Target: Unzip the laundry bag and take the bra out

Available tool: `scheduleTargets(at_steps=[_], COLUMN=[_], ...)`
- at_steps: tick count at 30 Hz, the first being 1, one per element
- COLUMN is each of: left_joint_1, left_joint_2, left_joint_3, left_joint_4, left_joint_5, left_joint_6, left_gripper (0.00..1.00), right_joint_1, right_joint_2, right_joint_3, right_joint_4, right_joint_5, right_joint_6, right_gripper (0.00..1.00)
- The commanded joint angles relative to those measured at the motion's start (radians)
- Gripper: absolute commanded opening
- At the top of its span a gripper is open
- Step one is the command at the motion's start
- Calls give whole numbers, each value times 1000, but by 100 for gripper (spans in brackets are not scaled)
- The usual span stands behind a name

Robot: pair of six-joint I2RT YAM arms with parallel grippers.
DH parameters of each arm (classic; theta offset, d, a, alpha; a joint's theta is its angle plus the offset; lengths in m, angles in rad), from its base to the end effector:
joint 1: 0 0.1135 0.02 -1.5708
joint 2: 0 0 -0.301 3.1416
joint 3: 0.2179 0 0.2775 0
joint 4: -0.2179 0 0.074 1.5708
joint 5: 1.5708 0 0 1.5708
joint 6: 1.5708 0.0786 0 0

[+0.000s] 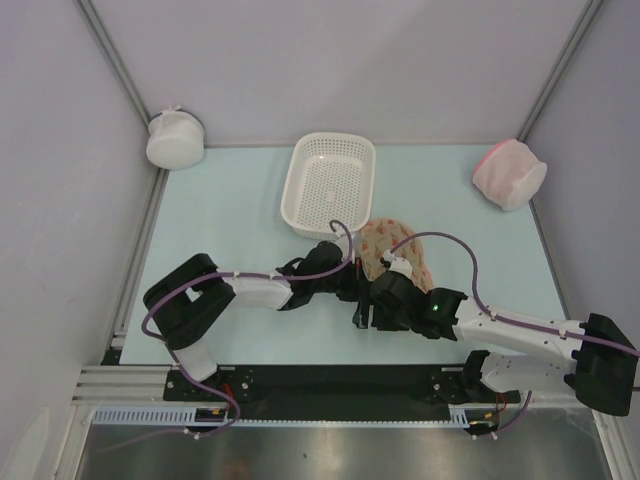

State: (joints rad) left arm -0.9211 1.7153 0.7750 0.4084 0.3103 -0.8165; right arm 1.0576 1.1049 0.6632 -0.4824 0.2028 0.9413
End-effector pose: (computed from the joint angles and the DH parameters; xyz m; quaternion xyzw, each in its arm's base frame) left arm 0.2228 -0.3329 0.1524 0.1214 0.8525 -0.4611 0.2143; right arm 0.1347 0.2068 0.2003 -0.0227 0.9436 0.2140 0.2517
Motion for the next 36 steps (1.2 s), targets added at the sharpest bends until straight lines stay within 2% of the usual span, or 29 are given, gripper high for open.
scheduleTargets(at_steps=[1,13,20,27,34,36], left_joint_1=[-12,-18,-28,-33,-35,-33], left_joint_2=[-37,-86,-83,-89,-88,-88], left_joint_3=[69,66,66,66,72,73], left_joint_4=[-6,-2,12,20,21,23], left_joint_5=[-33,-60,-28,-17,0,0], left_joint_6=[-56,-125,-136,-141,-142,-142], left_gripper=[0,0,0,0,0,0], right_joint_1=[21,25,25,25,25,25], right_joint_2=[-22,-36,-30,-33,-20,-16], right_joint_3=[42,24,24,15,15,15], right_joint_4=[-42,-87,-102,-117,-130,-133], right_joint_5=[73,247,317,379,420,426], right_joint_6=[74,175,185,183,172,171], right_gripper=[75,64,50,44,43,39])
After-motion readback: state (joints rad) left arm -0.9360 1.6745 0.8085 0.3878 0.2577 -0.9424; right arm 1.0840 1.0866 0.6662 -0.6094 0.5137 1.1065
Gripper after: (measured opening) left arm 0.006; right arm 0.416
